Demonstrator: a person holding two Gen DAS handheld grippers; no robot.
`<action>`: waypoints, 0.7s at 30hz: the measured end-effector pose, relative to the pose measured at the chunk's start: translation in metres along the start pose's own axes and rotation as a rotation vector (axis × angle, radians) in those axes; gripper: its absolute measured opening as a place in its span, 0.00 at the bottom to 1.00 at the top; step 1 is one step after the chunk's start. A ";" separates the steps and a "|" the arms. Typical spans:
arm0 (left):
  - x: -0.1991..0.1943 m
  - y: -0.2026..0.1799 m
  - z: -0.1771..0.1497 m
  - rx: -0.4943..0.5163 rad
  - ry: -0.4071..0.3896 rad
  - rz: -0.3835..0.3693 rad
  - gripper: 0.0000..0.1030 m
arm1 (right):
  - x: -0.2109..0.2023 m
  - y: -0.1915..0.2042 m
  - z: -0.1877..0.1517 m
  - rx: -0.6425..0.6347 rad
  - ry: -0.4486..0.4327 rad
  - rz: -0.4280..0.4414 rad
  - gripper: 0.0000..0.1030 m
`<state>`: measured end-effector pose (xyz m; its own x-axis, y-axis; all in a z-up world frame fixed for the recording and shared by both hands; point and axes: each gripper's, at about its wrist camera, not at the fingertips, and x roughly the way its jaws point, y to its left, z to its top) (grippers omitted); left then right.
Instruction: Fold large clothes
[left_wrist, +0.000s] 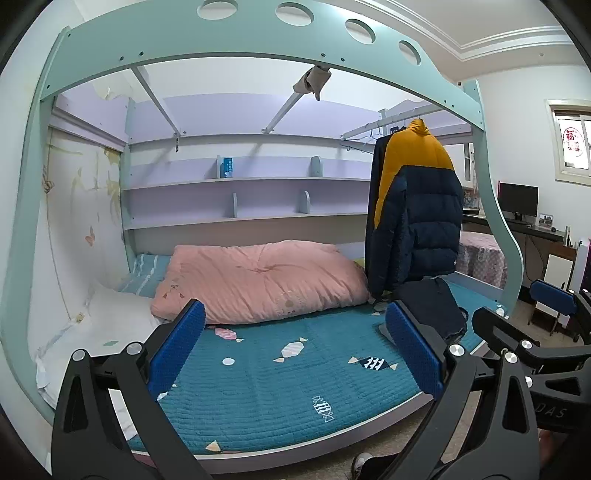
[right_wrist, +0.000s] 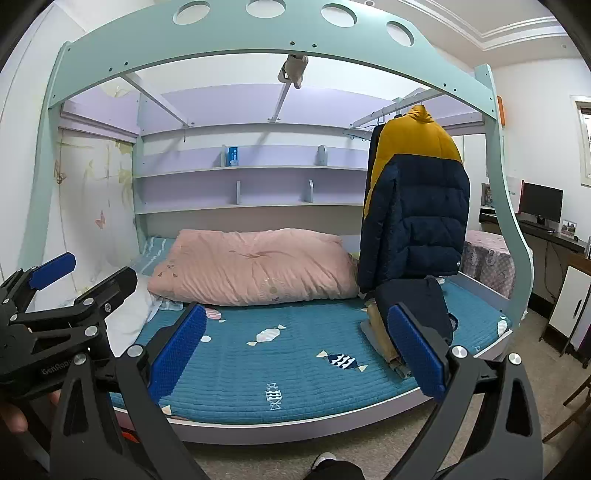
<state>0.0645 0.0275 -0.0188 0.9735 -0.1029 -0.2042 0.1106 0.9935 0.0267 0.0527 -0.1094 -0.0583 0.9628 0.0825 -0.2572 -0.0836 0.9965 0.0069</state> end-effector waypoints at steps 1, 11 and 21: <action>0.001 0.000 0.000 0.000 0.002 -0.002 0.95 | 0.000 0.000 0.000 0.000 0.000 0.000 0.92; 0.002 -0.002 0.000 0.004 0.000 0.002 0.95 | 0.000 -0.001 0.000 0.010 0.008 -0.002 0.93; 0.002 -0.002 -0.001 0.005 -0.002 0.003 0.95 | 0.000 -0.002 0.000 0.011 0.009 -0.001 0.93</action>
<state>0.0663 0.0249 -0.0199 0.9743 -0.1003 -0.2018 0.1090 0.9935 0.0324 0.0531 -0.1115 -0.0588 0.9606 0.0816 -0.2655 -0.0799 0.9967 0.0170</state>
